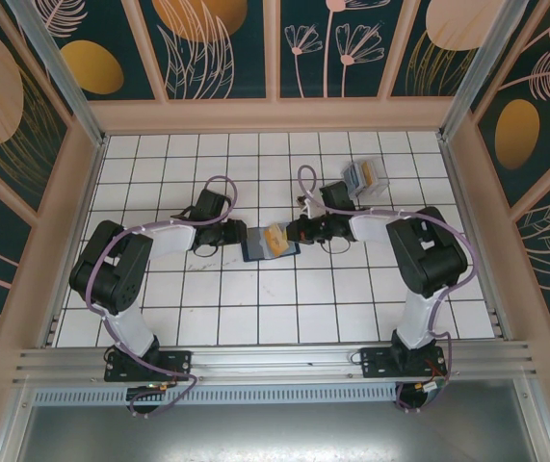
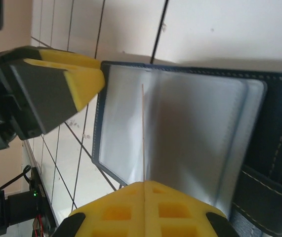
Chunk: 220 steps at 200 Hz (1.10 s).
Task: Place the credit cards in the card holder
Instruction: Insert the credit card into the card slot.
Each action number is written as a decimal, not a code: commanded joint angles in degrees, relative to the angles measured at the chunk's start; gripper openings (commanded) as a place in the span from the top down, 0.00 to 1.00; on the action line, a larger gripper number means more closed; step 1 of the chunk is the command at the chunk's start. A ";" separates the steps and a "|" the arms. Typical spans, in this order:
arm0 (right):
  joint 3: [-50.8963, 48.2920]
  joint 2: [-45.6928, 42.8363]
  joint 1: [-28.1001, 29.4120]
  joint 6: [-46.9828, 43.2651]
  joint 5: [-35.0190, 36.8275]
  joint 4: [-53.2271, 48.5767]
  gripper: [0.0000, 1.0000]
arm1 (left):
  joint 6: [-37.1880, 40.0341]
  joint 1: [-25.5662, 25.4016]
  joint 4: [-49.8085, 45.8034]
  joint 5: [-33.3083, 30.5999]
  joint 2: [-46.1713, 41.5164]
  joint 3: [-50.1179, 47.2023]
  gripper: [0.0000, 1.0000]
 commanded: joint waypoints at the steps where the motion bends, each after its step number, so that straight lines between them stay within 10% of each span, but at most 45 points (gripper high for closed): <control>1: -0.60 1.35 -0.64 0.20 -2.40 3.11 1.00 | -1.10 -0.10 0.03 -1.65 -0.33 -2.00 0.55; 64: -2.37 2.05 -2.05 1.20 -3.52 3.75 1.00 | -0.75 -0.17 0.31 -0.77 -0.02 -2.35 0.81; 220: -3.88 3.90 -1.69 7.52 -7.14 11.78 1.00 | -2.03 -0.16 2.18 3.14 0.32 -2.18 0.78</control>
